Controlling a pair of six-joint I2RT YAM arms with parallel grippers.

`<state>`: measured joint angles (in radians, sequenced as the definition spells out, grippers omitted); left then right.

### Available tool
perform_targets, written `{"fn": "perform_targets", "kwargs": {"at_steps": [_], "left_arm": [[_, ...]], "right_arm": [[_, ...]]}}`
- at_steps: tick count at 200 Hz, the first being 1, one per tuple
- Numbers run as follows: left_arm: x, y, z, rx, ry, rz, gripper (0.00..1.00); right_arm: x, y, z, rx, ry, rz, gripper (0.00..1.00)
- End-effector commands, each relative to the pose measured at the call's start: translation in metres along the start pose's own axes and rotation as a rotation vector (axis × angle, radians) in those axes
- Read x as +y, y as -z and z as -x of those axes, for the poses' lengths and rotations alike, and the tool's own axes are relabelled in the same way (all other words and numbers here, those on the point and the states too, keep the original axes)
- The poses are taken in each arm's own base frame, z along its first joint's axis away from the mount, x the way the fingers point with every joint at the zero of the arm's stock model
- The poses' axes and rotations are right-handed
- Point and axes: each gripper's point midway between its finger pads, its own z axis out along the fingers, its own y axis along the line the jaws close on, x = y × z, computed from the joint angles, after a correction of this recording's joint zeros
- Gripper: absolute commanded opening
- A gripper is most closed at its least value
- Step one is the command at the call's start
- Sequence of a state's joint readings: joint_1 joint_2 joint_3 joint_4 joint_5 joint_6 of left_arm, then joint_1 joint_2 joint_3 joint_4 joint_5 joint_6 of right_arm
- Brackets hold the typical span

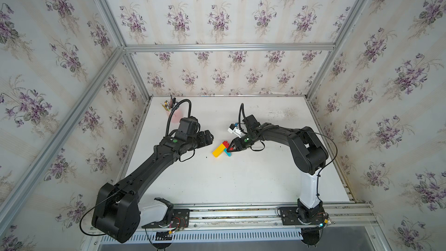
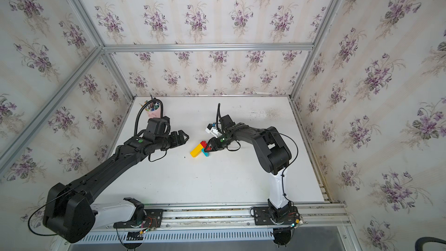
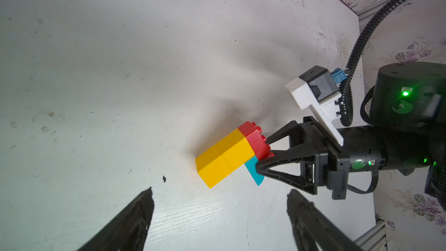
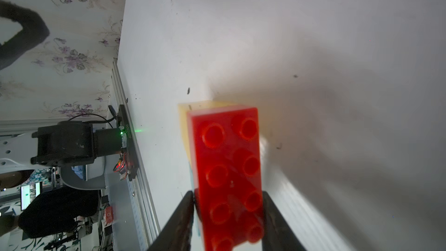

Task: Assemble the letter r with lego
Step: Place the lego brick at the center of the board, then reset both arms

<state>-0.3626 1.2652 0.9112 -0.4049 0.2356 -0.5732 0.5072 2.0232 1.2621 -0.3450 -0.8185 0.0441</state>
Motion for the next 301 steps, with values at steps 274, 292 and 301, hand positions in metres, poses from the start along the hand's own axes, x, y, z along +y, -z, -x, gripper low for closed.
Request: {"fn": "perform_targets", "kwargs": {"at_steps": [274, 292, 301], "left_arm": [[0.133, 0.086, 0.059, -0.628, -0.155, 0.609, 1.0], [0.146, 0.07, 0.057, -0.624, -0.178, 0.66, 1.0], [0.144, 0.069, 0.062, -0.608, -0.198, 0.679, 1.0]], "right_arm": [[0.029, 0.301, -0.015, -1.317, 0.17, -0.845, 0.71], [0.024, 0.327, -0.051, -1.493, 0.172, -0.936, 0.92], [0.02, 0.334, -0.066, -1.541, 0.178, -0.976, 1.0]]}}
